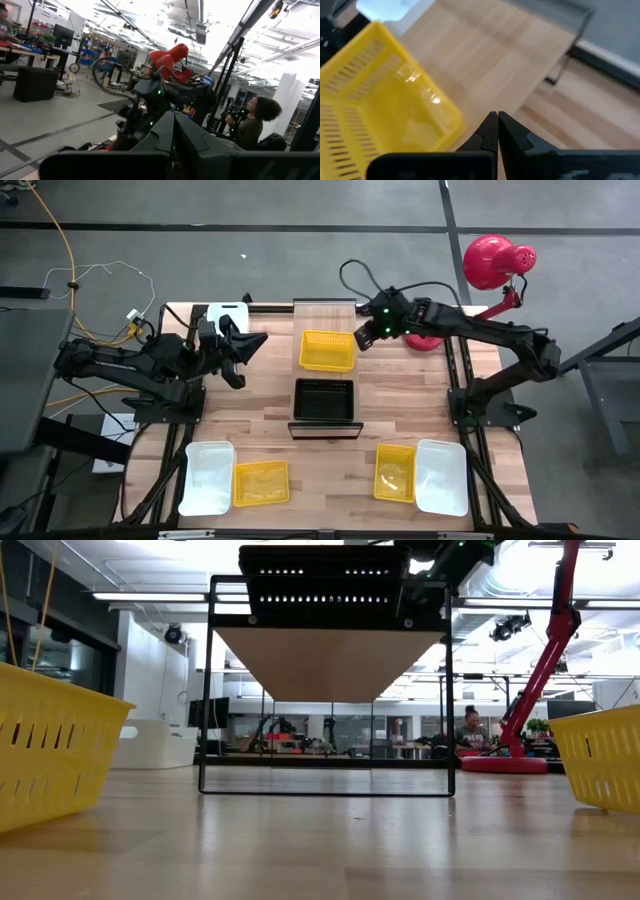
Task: Stack baskets on shelf by color
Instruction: Stack the right yellow bin on top of the yellow bin on the shelf
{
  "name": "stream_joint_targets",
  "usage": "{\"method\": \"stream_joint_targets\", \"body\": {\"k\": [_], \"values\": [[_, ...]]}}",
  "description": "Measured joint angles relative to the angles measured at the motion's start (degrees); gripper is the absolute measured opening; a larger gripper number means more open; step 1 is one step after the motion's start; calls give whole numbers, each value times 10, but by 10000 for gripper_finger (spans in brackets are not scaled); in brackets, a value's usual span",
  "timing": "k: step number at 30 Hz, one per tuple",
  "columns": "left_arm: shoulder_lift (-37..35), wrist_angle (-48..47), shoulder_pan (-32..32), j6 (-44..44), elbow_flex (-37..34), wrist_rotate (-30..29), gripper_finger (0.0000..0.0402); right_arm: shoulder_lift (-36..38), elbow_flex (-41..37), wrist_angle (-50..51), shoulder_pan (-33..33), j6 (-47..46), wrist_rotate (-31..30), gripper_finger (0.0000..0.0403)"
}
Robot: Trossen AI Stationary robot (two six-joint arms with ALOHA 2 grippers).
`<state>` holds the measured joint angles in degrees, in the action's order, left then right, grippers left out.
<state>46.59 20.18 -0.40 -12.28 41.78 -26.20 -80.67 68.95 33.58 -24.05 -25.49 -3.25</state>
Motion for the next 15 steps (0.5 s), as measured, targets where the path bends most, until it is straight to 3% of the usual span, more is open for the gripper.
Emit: {"method": "stream_joint_targets", "body": {"k": [9,15], "values": [[0,-38,0,5,0,11,0,68,0,6,20,18,18,0],[0,-37,0,5,0,125,0,85,0,6,56,16,19,0]]}}
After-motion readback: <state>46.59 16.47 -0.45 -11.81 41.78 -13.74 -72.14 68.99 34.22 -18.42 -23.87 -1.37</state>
